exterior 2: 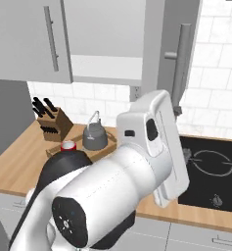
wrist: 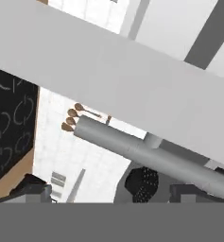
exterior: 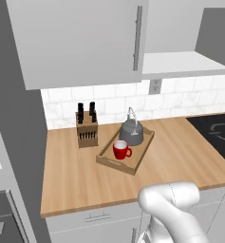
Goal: Pick the kettle from the counter and place it on the tray. Then pick the mug from the cabinet and place it on the tray. Then close the cabinet doors.
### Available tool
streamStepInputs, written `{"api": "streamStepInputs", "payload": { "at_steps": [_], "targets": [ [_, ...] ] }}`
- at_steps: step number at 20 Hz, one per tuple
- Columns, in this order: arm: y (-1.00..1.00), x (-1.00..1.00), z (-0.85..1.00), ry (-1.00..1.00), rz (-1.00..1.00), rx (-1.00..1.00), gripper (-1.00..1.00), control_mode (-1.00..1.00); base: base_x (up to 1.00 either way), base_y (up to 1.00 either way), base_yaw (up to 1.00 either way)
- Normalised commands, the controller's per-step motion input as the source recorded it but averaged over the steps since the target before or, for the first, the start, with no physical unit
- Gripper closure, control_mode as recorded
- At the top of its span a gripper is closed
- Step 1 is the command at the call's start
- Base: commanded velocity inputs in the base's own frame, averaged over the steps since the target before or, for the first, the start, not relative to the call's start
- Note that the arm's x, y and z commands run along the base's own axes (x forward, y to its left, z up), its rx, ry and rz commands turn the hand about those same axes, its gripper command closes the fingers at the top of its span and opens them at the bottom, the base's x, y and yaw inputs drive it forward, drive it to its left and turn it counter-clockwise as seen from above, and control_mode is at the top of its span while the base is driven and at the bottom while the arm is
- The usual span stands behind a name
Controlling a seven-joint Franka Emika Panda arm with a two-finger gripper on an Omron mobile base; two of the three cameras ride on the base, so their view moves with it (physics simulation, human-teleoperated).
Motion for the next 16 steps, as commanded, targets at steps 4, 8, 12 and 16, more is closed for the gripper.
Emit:
{"api": "streamStepInputs", "payload": {
  "at_steps": [4, 8, 12, 16],
  "targets": [
    [0.46, 0.46, -0.11, 0.17, 0.33, 0.00, -1.00, -1.00, 0.00, 0.00, 0.00],
    [0.52, 0.44, -0.15, 0.15, 0.33, 0.00, -1.00, -1.00, 0.00, 0.00, 0.00],
    [0.58, 0.40, -0.14, 0.05, 0.30, 0.00, -1.00, -1.00, 0.00, 0.00, 0.00],
    [0.56, 0.54, -0.11, 0.00, 0.27, 0.00, -1.00, -1.00, 0.00, 0.00, 0.00]
  ]
}}
